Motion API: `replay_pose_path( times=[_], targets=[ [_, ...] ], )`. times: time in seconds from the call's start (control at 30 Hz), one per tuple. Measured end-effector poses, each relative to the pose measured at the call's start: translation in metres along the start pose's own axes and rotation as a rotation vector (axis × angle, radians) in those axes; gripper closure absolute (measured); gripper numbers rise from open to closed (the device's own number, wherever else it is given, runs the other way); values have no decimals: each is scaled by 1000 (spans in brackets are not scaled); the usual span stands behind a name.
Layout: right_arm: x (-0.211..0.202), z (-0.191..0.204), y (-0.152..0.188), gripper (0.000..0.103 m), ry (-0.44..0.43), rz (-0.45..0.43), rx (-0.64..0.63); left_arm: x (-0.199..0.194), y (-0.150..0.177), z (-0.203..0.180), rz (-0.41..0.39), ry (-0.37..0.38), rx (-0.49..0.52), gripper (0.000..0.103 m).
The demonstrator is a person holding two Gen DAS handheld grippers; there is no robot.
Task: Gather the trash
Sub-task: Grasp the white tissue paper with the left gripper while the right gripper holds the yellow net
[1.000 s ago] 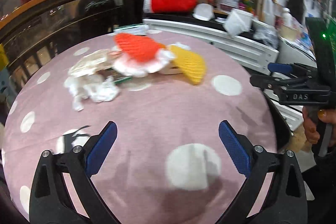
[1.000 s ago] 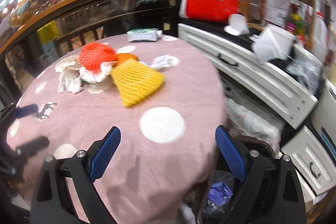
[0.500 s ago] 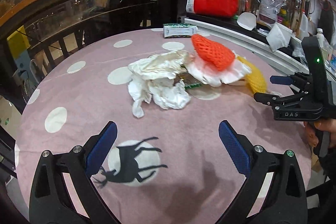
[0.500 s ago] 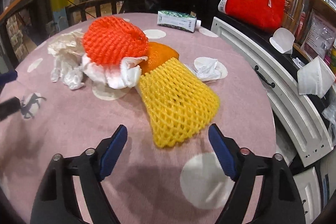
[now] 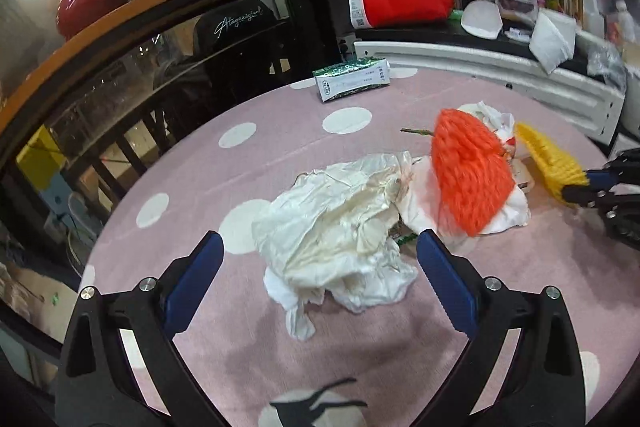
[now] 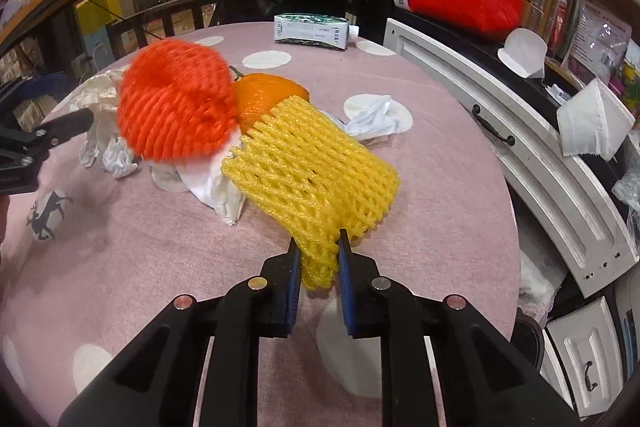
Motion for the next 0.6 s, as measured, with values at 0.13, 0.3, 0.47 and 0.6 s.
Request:
replay_pose_path(
  times=[0.13,0.3,0.47,0.6],
  targets=[
    [-4,-6,0,86,-2,0,30,11,1,-1,32,10,-13,36],
    [-10,-8,1,86,-3,-15,43,13,8,3,53,-8,-42,70],
    [-20,-10,4,86,-18,-34,62,1,10,11,33,-4,-104,82],
    [-31,-9,5,86,-25,-61,61,-19,7,18,-13,-22,-149,83]
  ],
)
Point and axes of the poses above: each gripper's, at about its wrist camera, not at the fingertips, and x roughly the way its jaws point, z to its left, y to its underside, the point moved 8 cm from there along x, roughly the way its jaws point, and after that the axes turned 7 degrees about x, right-handed, at the moved point
